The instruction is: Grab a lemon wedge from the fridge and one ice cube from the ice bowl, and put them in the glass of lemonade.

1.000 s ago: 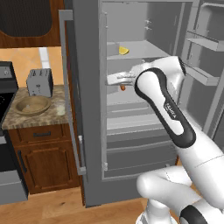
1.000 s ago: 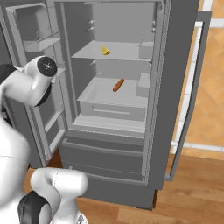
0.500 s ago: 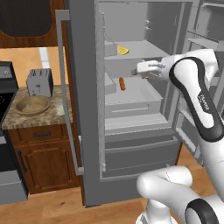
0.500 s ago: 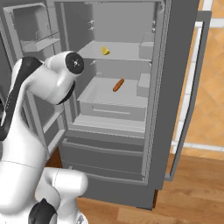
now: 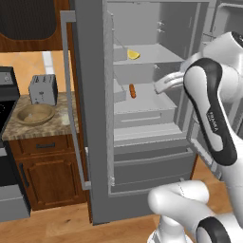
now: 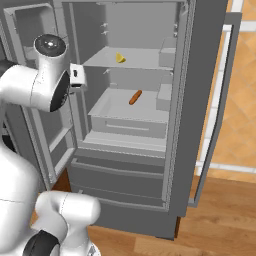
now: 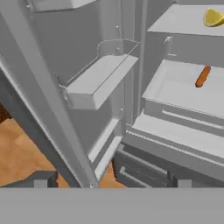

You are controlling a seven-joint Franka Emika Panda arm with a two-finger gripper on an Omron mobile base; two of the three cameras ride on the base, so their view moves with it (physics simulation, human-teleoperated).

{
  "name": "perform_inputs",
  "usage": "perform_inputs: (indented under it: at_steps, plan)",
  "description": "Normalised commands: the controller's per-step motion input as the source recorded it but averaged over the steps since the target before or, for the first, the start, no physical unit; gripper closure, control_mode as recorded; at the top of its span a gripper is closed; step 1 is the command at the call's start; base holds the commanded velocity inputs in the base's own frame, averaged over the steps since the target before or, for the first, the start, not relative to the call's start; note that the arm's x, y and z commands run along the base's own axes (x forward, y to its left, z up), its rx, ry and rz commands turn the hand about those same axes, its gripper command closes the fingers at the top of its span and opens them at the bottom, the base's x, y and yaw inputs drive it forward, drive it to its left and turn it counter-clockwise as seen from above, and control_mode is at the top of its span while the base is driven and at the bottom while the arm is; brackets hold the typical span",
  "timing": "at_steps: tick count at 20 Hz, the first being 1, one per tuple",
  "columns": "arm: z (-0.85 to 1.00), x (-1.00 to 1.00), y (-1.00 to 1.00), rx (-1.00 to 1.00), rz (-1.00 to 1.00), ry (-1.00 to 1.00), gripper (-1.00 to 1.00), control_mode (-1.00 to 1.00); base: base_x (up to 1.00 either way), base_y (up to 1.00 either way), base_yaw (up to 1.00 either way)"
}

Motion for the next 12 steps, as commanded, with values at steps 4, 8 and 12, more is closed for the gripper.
perform_inputs:
  at_steps: [4,8,12]
  plan:
    - [-0.35,-0.88,-0.34,-0.21,-0.38,0.06,-1.00,-1.00,0.00,0.00,0.00]
    - [-0.22,-1.00,-0.27,-0.05,-0.30,-0.13,-1.00,-1.00,0.00,0.00,0.00]
    - [0.29,-0.76,-0.04,-0.02,-0.20,-0.09,-1.00,-1.00,0.00,0.00,0.00]
